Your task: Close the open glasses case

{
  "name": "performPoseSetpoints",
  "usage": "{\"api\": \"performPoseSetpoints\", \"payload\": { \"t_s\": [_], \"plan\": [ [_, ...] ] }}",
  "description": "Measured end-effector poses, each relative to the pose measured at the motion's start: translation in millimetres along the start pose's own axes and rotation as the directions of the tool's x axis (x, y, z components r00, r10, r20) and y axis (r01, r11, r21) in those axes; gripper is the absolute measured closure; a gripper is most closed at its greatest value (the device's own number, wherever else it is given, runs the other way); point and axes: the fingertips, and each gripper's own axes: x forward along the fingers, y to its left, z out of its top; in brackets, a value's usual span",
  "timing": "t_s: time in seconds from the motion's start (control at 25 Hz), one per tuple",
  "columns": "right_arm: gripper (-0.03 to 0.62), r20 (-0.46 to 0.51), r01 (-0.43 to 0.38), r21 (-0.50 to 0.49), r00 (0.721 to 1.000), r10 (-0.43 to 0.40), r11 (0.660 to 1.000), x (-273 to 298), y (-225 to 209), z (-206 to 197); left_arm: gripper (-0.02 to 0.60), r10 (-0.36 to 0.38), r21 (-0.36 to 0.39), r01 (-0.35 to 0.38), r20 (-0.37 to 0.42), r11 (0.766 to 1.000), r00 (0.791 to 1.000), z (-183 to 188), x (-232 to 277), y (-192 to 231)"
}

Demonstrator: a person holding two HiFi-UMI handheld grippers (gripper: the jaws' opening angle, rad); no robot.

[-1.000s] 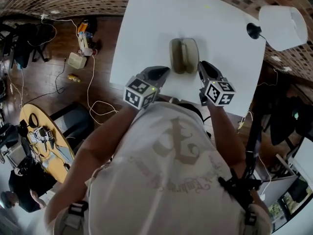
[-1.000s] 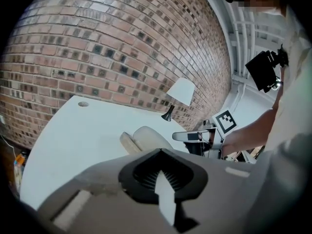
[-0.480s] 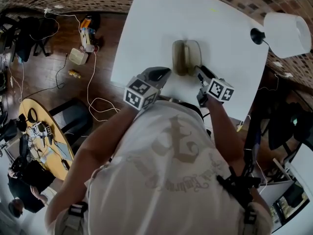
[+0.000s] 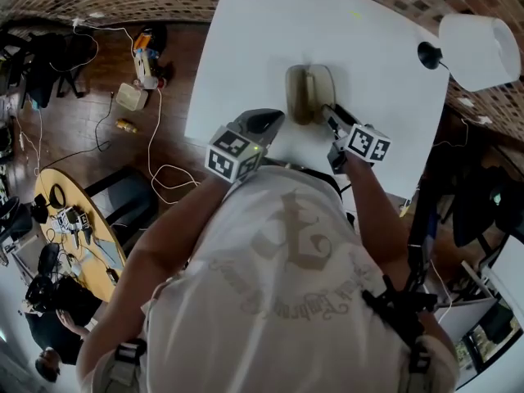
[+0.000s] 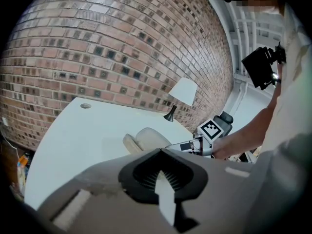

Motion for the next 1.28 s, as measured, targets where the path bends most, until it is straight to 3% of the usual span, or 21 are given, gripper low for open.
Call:
{"api": "performPoseSetpoints", "payload": {
  "t_s": [0.08,0.2,1.0,1.16,1.28],
  "plan": [
    [0.429,0.003,-0.023,0.041,1.000,0.023,0.999,2.5,1.7,-0.5,0.575,-0.001,0.002,0.001,0.000,1.000,1.000,-0.1,-1.1,-1.0],
    [0.436,0.002,-0.025,0.066,1.000,0.025,0.998,2.7,0.4,0.5,0.575,0.003,0.002,-0.003,0.001,1.000,1.000,0.4,-1.1,-0.4],
    [0.431,0.102,-0.009,0.097,0.995,-0.001,0.995,-9.6,-4.1,49.7,0.575,0.012,-0.008,-0.012,0.018,1.000,1.000,2.8,-12.8,9.7],
    [0.431,0.112,0.018,0.075,0.993,-0.027,0.997,-13.2,-10.5,57.8,0.575,0.012,-0.009,-0.012,0.013,1.000,1.000,2.7,-9.2,7.3],
    [0.431,0.108,0.079,-0.009,0.991,-0.078,0.997,-16.9,-16.0,60.0,0.575,0.013,-0.007,-0.012,0.013,1.000,1.000,2.5,-8.6,6.0]
  ]
}}
